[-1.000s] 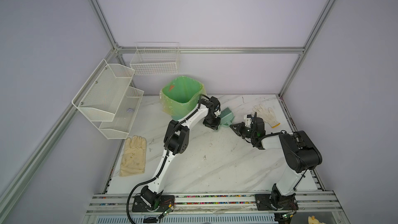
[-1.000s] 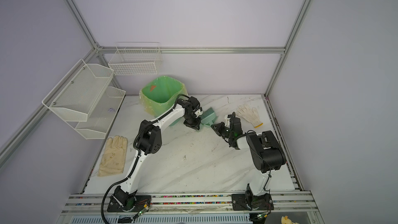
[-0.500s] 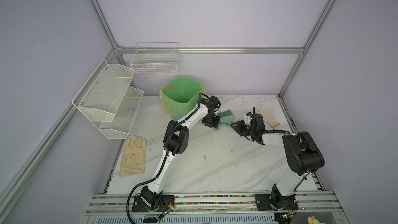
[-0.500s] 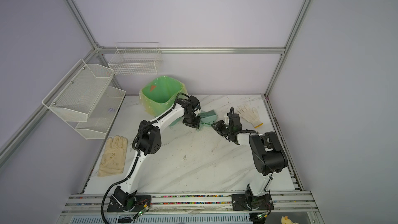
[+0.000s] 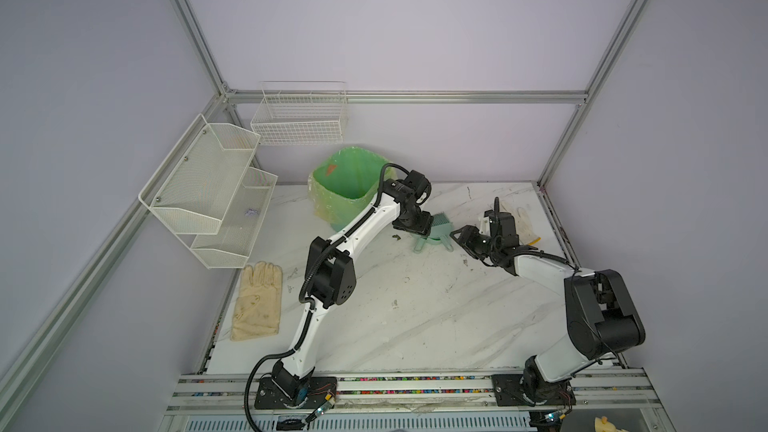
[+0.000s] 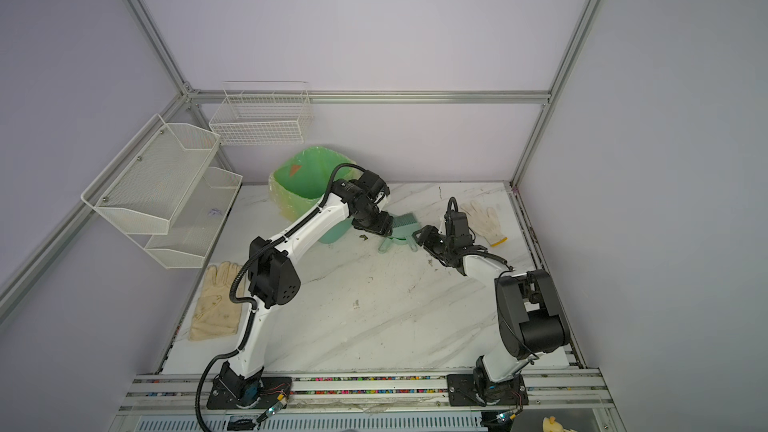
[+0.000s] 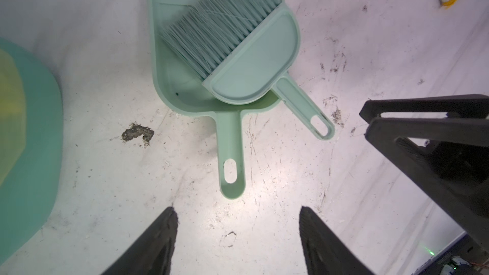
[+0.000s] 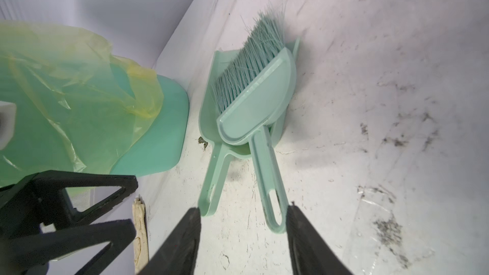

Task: Sweep away the paper scraps from the table
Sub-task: 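Open both grippers and lift them away from the dustpan and brush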

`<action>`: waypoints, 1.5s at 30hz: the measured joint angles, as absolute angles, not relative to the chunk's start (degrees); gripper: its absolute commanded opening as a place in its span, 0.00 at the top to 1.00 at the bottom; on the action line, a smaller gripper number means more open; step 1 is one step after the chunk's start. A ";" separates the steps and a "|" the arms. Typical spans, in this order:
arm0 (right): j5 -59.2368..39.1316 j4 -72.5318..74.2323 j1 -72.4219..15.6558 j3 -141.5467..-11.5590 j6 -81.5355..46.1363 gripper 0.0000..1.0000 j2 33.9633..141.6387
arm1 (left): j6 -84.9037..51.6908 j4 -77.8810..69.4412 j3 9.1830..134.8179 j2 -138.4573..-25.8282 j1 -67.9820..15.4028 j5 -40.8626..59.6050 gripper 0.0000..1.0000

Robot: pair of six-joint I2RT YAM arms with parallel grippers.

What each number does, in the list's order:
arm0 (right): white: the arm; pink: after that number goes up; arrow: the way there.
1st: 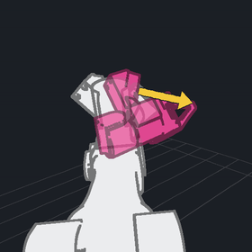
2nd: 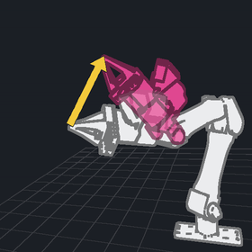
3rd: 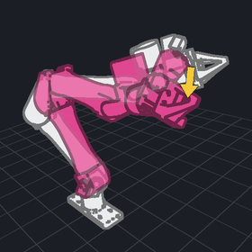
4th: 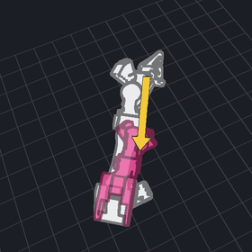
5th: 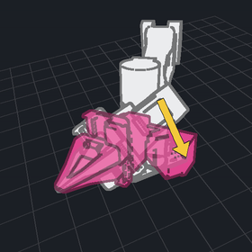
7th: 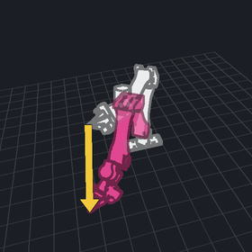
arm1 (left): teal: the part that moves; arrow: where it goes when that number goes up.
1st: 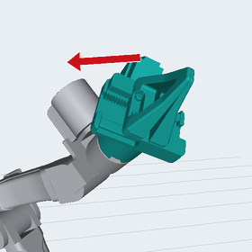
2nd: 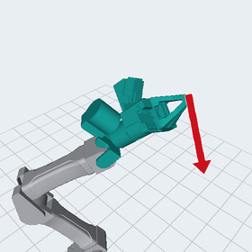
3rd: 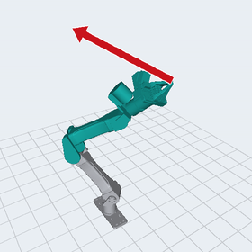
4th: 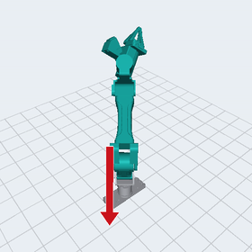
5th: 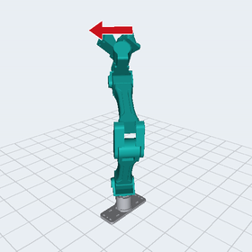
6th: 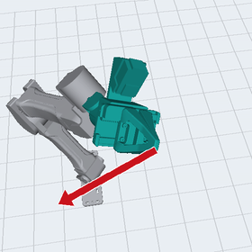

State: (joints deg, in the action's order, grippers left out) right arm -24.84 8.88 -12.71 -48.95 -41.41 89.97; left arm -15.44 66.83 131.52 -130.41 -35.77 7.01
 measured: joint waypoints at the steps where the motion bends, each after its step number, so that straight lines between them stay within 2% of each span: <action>1: -24.38 8.12 -12.69 -49.04 -41.10 0.36 89.06 | -15.46 66.89 131.07 -129.47 -36.14 6.74 0.21; 2: -23.94 7.40 -12.67 -49.04 -40.91 0.27 88.18 | -15.46 66.76 130.52 -128.62 -36.42 6.63 0.16; 5: -22.13 5.45 -12.62 -49.04 -40.16 0.25 85.41 | -15.51 66.81 128.66 -125.45 -37.50 6.09 0.08; 6: -21.63 4.78 -12.62 -49.04 -40.10 0.20 84.40 | -15.44 66.83 128.05 -124.40 -37.85 5.87 0.05; 7: -21.15 4.10 -12.62 -49.04 -39.97 0.03 83.44 | -15.55 66.76 127.24 -123.15 -38.33 5.61 0.00; 19: -14.44 -2.35 -12.51 -49.41 -36.93 0.03 76.20 | -17.28 63.64 109.62 -107.77 -41.30 0.45 0.00; 29: -3.70 -5.10 -12.51 -52.29 -30.65 0.03 71.90 | -21.30 61.12 92.51 -92.55 -40.91 -12.45 0.00; 38: 8.40 -3.27 -12.51 -51.11 -24.71 0.03 67.88 | -21.82 54.11 75.48 -81.43 -31.90 -23.03 0.00; 45: 15.77 2.63 -12.51 -44.91 -22.50 0.03 66.35 | -20.97 40.12 59.29 -73.54 -23.42 -32.56 0.00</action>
